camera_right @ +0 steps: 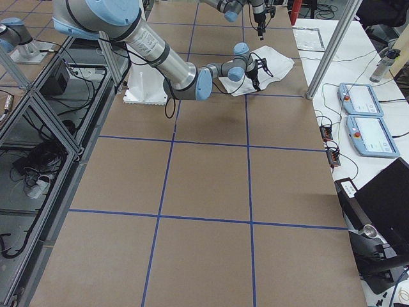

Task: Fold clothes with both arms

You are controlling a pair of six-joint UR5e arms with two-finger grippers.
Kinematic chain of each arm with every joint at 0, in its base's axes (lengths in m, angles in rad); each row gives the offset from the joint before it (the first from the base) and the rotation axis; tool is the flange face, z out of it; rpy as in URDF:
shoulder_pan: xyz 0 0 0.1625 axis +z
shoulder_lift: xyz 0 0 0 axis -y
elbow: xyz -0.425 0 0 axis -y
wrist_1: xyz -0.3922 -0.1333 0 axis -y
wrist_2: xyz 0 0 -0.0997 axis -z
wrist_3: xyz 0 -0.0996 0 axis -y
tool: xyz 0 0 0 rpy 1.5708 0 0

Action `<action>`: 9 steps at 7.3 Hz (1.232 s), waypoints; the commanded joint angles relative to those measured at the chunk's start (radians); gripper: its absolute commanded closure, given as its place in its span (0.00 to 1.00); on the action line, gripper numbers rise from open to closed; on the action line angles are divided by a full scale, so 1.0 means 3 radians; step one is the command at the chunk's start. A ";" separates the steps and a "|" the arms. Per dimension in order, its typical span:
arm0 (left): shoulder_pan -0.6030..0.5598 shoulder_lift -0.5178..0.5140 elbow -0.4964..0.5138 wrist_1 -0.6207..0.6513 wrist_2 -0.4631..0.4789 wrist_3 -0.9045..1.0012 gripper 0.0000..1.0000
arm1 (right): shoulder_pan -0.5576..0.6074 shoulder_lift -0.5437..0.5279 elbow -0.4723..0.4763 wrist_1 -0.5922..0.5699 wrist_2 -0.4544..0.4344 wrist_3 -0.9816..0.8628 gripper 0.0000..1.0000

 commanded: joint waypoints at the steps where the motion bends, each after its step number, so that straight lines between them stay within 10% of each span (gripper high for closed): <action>1: 0.0000 0.0008 0.0000 -0.0004 0.0000 0.0000 0.00 | -0.0008 0.0000 -0.0011 0.0000 -0.0006 -0.0032 0.49; 9: 0.0005 0.0008 -0.0005 -0.0004 0.0000 -0.0005 0.00 | -0.0003 -0.0025 -0.0011 0.0000 -0.0011 -0.0277 0.61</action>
